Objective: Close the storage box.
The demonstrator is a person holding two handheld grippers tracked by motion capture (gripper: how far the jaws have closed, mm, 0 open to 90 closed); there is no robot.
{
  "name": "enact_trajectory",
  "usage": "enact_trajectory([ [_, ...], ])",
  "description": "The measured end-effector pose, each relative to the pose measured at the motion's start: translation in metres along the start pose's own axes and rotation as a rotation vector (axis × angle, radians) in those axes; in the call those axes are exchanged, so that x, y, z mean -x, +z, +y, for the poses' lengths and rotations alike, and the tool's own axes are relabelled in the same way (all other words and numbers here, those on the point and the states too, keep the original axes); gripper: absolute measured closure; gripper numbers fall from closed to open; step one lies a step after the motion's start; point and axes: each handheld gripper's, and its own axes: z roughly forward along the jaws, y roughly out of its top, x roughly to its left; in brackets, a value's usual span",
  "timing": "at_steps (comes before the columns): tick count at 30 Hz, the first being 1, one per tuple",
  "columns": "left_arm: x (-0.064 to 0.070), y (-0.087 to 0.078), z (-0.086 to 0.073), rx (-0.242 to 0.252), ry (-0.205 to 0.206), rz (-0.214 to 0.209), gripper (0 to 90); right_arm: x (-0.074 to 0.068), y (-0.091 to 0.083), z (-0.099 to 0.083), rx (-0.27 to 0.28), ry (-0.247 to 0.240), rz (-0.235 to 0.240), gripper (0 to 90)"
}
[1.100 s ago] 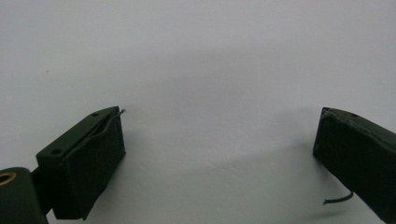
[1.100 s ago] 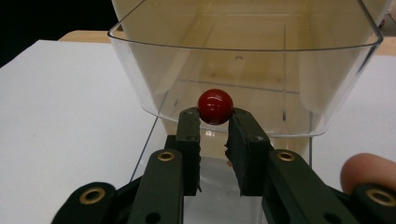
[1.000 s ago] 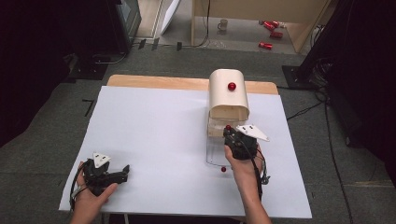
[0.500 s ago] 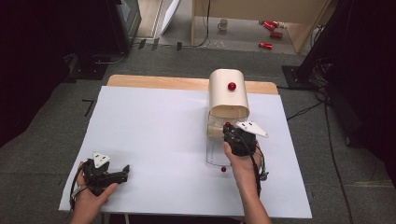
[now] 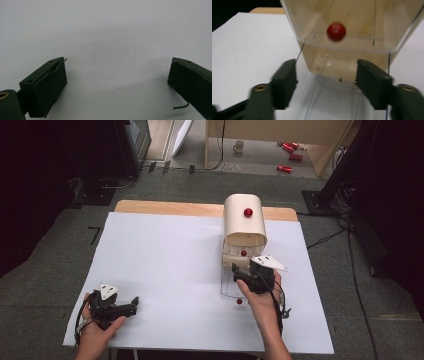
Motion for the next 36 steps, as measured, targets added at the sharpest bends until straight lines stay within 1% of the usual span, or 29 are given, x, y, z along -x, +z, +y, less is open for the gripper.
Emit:
enact_trajectory([
  [1,0.0,0.0,0.0,0.0,0.0,0.0,2.0,0.001,-0.003,-0.008,-0.023,0.006,0.0,21.2],
  [4,0.0,0.0,0.0,0.0,0.001,0.0,2.0,0.003,-0.008,-0.019,-0.04,0.012,-0.016,14.4],
  [5,0.0,0.0,0.0,0.0,0.001,0.0,2.0,0.003,-0.011,-0.024,-0.044,0.017,-0.023,13.1],
  [6,0.0,0.0,0.0,0.0,0.001,0.0,2.0,0.003,-0.011,-0.024,-0.044,0.017,-0.023,13.1],
  [7,0.0,0.0,0.0,0.0,0.0,0.0,2.0,0.004,-0.015,-0.032,-0.049,0.02,-0.036,11.5],
  [11,0.0,0.0,0.0,0.0,0.0,0.001,2.0,0.004,-0.021,-0.046,-0.058,0.013,-0.057,6.9],
  [12,0.0,0.0,0.0,0.0,0.0,0.001,2.0,0.004,-0.021,-0.046,-0.058,0.013,-0.057,6.9],
  [15,0.0,0.0,0.0,0.0,0.001,0.0,2.0,0.004,-0.026,-0.057,-0.062,0.015,-0.079,4.6],
  [16,0.0,0.0,0.0,0.0,0.001,0.0,2.0,0.004,-0.026,-0.057,-0.062,0.015,-0.079,4.6],
  [17,0.0,0.0,0.0,0.0,0.0,0.0,2.0,0.002,-0.027,-0.063,-0.075,0.022,-0.098,2.2],
  [18,0.0,0.0,0.0,0.0,0.0,0.0,2.0,0.002,-0.027,-0.063,-0.075,0.022,-0.098,2.2],
  [19,0.0,0.0,0.0,0.0,0.001,0.0,2.0,0.0,-0.027,-0.067,-0.09,0.02,-0.105,0.0],
  [20,0.0,0.0,0.0,0.0,0.001,0.0,2.0,0.0,-0.027,-0.067,-0.09,0.02,-0.105,0.0],
  [21,0.0,0.0,0.0,0.0,0.0,0.0,2.0,-0.002,-0.026,-0.072,-0.105,0.023,-0.106,0.0],
  [22,0.0,0.0,0.0,0.0,0.0,0.0,2.0,-0.002,-0.026,-0.072,-0.105,0.023,-0.106,0.0],
  [23,0.0,0.0,0.0,0.0,0.0,0.0,2.0,-0.004,-0.025,-0.075,-0.12,0.023,-0.114,0.0],
  [27,0.0,0.0,0.0,0.0,0.001,0.0,2.0,-0.005,-0.023,-0.08,-0.132,0.022,-0.12,0.0],
  [29,0.0,0.0,0.0,0.0,0.001,0.0,2.0,-0.006,-0.022,-0.086,-0.15,0.035,-0.13,0.1],
  [30,0.0,0.0,0.0,0.0,0.001,0.0,2.0,-0.006,-0.022,-0.086,-0.15,0.035,-0.13,0.1],
  [31,0.0,0.0,0.0,0.0,0.001,0.0,2.0,-0.008,-0.021,-0.091,-0.159,0.04,-0.137,1.5],
  [33,0.0,0.0,0.0,0.0,0.0,0.0,2.0,-0.009,-0.021,-0.096,-0.161,0.046,-0.147,5.2],
  [34,0.0,0.0,0.0,0.0,0.0,0.0,2.0,-0.009,-0.021,-0.096,-0.161,0.046,-0.147,5.2],
  [35,0.0,0.0,0.0,0.0,0.001,0.001,2.0,-0.009,-0.021,-0.098,-0.158,0.051,-0.148,12.0],
  [36,0.0,0.0,0.0,0.0,0.001,0.001,2.0,-0.009,-0.021,-0.098,-0.158,0.051,-0.148,12.0],
])
